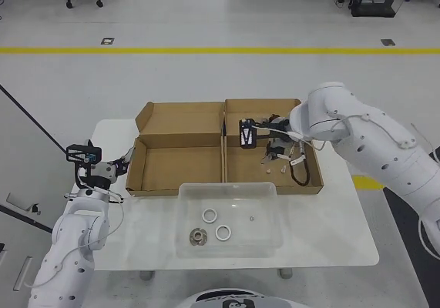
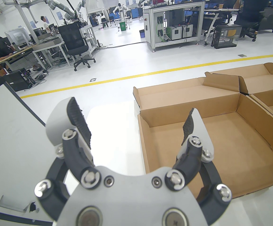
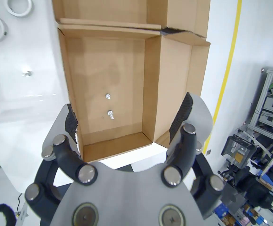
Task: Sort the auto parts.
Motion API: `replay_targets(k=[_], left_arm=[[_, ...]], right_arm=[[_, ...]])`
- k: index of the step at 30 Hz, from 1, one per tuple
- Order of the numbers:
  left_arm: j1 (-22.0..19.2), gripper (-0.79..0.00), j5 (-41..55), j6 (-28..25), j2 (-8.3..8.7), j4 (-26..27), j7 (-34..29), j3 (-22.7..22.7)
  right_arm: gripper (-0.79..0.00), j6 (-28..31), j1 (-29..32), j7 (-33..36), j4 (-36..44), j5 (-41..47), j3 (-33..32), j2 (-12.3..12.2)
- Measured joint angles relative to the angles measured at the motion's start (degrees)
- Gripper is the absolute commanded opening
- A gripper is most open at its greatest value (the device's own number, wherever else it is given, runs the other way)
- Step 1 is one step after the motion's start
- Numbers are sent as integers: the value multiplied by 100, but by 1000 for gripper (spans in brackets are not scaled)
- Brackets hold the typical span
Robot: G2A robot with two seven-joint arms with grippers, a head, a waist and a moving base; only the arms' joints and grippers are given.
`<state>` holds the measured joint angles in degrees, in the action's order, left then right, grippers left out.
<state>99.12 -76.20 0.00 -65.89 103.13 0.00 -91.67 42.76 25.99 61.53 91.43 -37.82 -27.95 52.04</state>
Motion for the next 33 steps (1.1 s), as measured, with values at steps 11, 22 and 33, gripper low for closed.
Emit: replay_targets(k=[11, 22, 33], left_arm=[[0, 0, 0, 0, 0, 0, 0, 0], [0, 0, 0, 0, 0, 0, 0, 0], [0, 0, 0, 0, 0, 0, 0, 0]], right_arm=[[0, -722, -28, 722, 1464, 1174, 400, -532], [0, -911, -169, 910, 1773, 1814, 1029, -709], [0, -903, -199, 903, 1616, 1544, 1718, -550]])
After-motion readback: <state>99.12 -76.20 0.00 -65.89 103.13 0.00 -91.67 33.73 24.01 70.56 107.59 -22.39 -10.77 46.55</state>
